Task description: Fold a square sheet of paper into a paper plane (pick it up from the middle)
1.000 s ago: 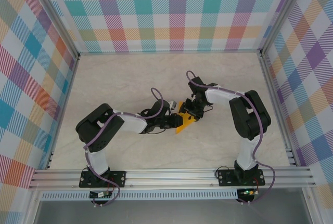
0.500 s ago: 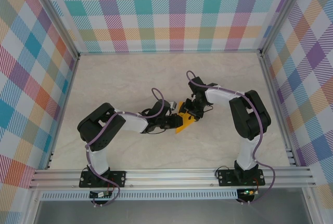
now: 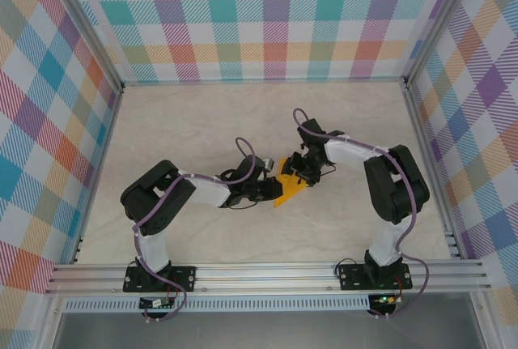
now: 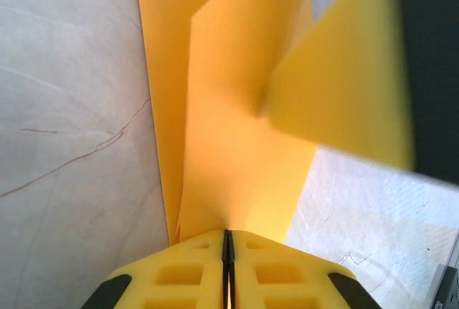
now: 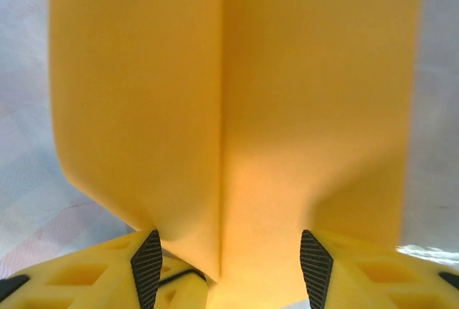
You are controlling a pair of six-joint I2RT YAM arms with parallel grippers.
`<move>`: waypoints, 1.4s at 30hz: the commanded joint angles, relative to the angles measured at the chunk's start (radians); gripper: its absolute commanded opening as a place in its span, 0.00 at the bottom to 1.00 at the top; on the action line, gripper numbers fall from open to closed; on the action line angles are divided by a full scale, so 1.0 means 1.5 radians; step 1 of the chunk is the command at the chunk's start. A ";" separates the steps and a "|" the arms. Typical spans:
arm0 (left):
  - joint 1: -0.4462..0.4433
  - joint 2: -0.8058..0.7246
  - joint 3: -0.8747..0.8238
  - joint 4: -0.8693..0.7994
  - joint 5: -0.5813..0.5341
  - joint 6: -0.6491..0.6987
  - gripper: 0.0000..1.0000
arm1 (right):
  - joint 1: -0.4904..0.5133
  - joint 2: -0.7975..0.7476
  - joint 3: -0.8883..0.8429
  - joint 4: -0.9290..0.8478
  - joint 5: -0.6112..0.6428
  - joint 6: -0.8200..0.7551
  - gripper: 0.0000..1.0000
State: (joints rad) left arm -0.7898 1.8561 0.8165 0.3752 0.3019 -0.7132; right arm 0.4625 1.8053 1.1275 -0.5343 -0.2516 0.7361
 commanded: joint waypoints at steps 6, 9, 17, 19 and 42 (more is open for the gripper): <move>-0.006 0.020 -0.002 -0.064 -0.024 0.008 0.06 | -0.017 -0.090 -0.074 0.117 -0.095 -0.096 0.51; -0.006 0.022 0.002 -0.073 -0.026 0.009 0.05 | -0.019 -0.082 -0.099 0.163 -0.151 -0.099 0.38; -0.006 0.023 0.012 -0.087 -0.020 0.015 0.05 | -0.020 -0.022 -0.104 0.203 -0.213 -0.106 0.22; -0.005 0.022 0.013 -0.092 -0.020 0.016 0.05 | -0.020 -0.016 -0.105 0.202 -0.213 -0.110 0.21; -0.007 0.039 0.006 -0.134 0.001 0.020 0.04 | -0.066 0.051 -0.079 0.218 -0.118 -0.090 0.21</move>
State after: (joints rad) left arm -0.7906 1.8618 0.8482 0.3103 0.3027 -0.7090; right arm 0.3985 1.8523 0.9844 -0.2584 -0.5022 0.5949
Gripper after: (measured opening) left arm 0.047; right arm 0.207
